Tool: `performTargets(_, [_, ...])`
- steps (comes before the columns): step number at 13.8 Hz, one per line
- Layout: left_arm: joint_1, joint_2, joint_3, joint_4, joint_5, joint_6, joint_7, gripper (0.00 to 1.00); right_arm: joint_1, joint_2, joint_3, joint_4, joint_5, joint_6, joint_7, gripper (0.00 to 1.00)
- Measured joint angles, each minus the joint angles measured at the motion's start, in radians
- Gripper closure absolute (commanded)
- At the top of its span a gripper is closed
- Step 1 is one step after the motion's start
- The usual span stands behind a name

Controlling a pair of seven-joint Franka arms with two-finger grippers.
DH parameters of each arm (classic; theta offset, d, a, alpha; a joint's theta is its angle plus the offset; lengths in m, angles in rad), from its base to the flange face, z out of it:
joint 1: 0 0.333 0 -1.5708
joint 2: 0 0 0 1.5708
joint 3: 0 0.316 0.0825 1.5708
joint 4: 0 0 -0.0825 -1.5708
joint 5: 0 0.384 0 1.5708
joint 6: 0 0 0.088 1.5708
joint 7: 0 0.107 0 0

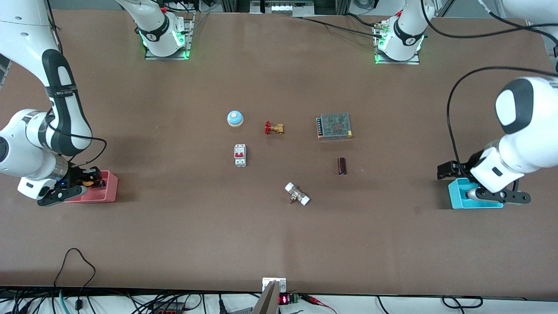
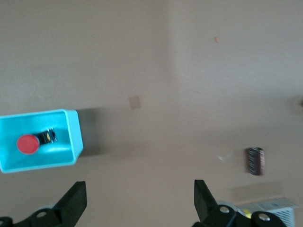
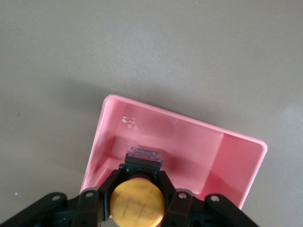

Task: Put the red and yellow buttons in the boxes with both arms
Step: 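Open the left gripper over the cyan box and lift it away, then lower the yellow button into the pink box and open the right gripper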

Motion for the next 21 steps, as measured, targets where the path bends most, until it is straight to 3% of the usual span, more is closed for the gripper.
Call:
performTargets(3, [0.004,-0.096,0.01,-0.013,0.001,-0.053,-0.029,0.0,0.0,0.0,0.0,-0.002,0.0,0.0,0.0,0.69])
performTargets(5, [0.072,-0.149,0.0,-0.016,0.001,-0.1,-0.029,0.0,0.0,0.0,-0.001,-0.002,0.0,0.002,-0.001,0.69])
performTargets(8, [0.172,-0.194,-0.057,-0.027,0.0,-0.139,-0.037,0.0,0.0,0.0,-0.001,-0.002,0.0,0.003,-0.001,0.66])
performTargets(10, [0.228,-0.215,-0.133,-0.029,0.0,-0.166,-0.064,0.0,0.0,0.0,-0.001,-0.001,0.0,0.003,-0.001,0.66])
performTargets(13, [0.252,-0.243,-0.18,-0.031,0.0,-0.2,-0.081,0.0,0.0,0.0,-0.001,-0.001,0.0,0.008,-0.001,0.65])
performTargets(14, [0.253,-0.246,-0.184,-0.033,0.0,-0.205,-0.082,0.0,0.0,0.001,-0.001,-0.002,0.0,0.01,-0.001,0.54])
performTargets(16, [0.257,-0.247,-0.186,-0.038,0.0,-0.22,-0.083,0.0,0.0,0.002,-0.001,-0.002,0.0,0.014,-0.001,0.41])
performTargets(21, [0.268,-0.247,-0.188,-0.034,0.0,-0.228,-0.1,0.0,0.0,0.002,-0.001,-0.002,0.0,0.015,-0.001,0.35])
